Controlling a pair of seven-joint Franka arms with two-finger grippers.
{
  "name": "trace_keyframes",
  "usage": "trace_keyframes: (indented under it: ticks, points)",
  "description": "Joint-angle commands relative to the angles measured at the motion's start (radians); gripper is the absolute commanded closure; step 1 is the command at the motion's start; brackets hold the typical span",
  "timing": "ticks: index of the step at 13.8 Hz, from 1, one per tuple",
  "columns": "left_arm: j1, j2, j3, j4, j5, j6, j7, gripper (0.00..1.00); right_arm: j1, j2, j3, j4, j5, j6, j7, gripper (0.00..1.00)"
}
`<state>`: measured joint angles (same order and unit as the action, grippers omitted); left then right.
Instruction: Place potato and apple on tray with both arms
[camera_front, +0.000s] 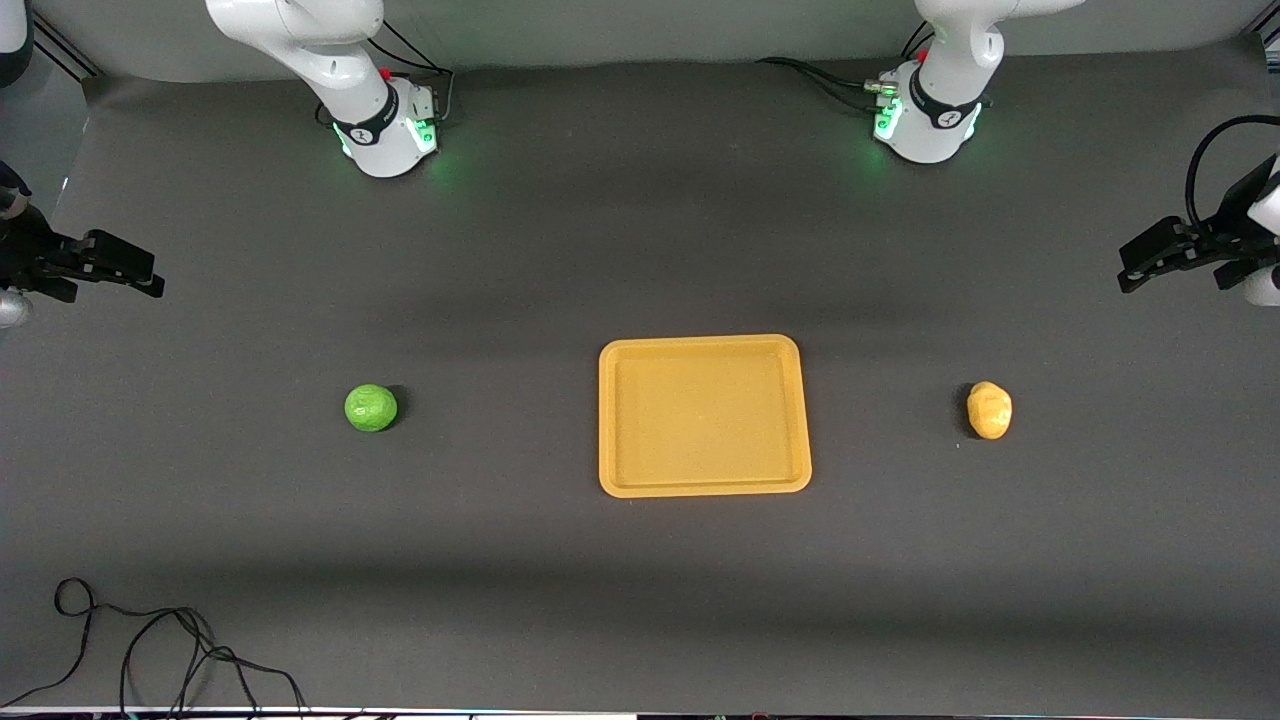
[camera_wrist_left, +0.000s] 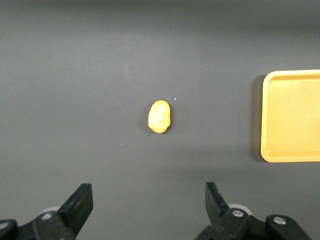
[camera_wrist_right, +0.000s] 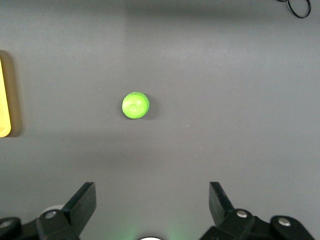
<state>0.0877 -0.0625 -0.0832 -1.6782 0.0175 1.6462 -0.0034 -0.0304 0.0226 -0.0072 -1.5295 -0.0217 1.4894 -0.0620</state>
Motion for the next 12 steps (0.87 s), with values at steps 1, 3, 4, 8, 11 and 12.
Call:
trace_keyframes:
  ticks: [1, 3, 4, 8, 11, 12]
  points:
    - [-0.011, 0.013, 0.010, 0.026, 0.002, -0.019, 0.009, 0.00, 0.007, -0.029, -0.008, -0.026, 0.011, 0.014, -0.019, 0.00]
    - [-0.014, 0.021, 0.008, 0.029, 0.002, -0.019, 0.009, 0.00, 0.007, -0.027, -0.008, -0.023, 0.012, 0.015, -0.019, 0.00]
    - [-0.013, 0.021, 0.008, 0.028, 0.002, -0.022, 0.009, 0.00, 0.007, -0.027, -0.007, -0.023, 0.012, 0.015, -0.018, 0.00]
    - [-0.013, 0.021, 0.010, 0.023, 0.004, -0.022, 0.019, 0.00, 0.007, -0.020, -0.007, -0.023, 0.014, 0.018, -0.013, 0.00]
    - [-0.009, 0.024, 0.011, 0.012, 0.002, -0.022, 0.034, 0.00, 0.006, -0.015, -0.007, -0.021, 0.014, 0.028, -0.013, 0.00]
    - [-0.009, 0.029, 0.013, 0.011, 0.002, -0.023, 0.034, 0.00, 0.006, -0.016, -0.007, -0.021, 0.017, 0.026, -0.013, 0.00]
